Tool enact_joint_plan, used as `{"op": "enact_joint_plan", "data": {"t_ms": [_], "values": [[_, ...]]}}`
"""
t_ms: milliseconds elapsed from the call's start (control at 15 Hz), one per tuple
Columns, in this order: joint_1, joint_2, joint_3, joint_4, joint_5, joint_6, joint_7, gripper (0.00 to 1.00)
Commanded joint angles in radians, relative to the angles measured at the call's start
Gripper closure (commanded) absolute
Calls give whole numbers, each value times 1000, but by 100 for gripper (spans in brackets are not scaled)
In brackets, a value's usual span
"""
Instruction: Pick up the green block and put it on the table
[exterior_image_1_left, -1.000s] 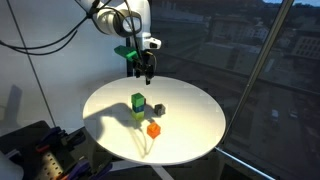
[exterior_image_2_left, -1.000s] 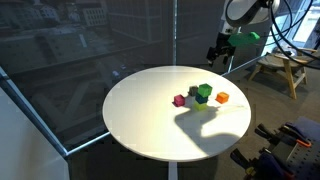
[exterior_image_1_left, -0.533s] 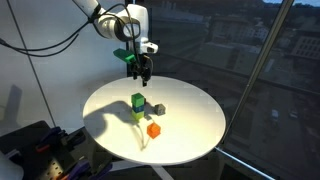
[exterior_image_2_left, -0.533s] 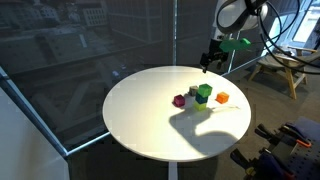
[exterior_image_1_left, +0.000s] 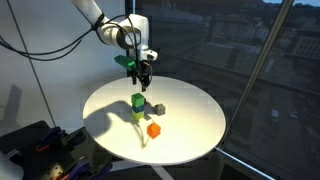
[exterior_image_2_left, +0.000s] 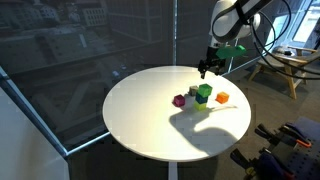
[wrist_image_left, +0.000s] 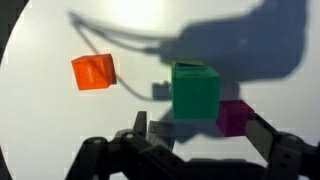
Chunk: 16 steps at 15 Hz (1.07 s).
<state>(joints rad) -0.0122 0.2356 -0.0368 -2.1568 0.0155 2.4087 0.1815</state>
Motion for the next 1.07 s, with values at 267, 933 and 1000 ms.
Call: {"op": "enact_joint_plan", "data": {"t_ms": [267, 933, 1000], "values": [[13, 91, 0, 39, -2, 41, -1, 0], [20, 159, -6, 61, -10, 55, -7, 0], [21, 163, -7, 64, -11, 56, -7, 0]]}}
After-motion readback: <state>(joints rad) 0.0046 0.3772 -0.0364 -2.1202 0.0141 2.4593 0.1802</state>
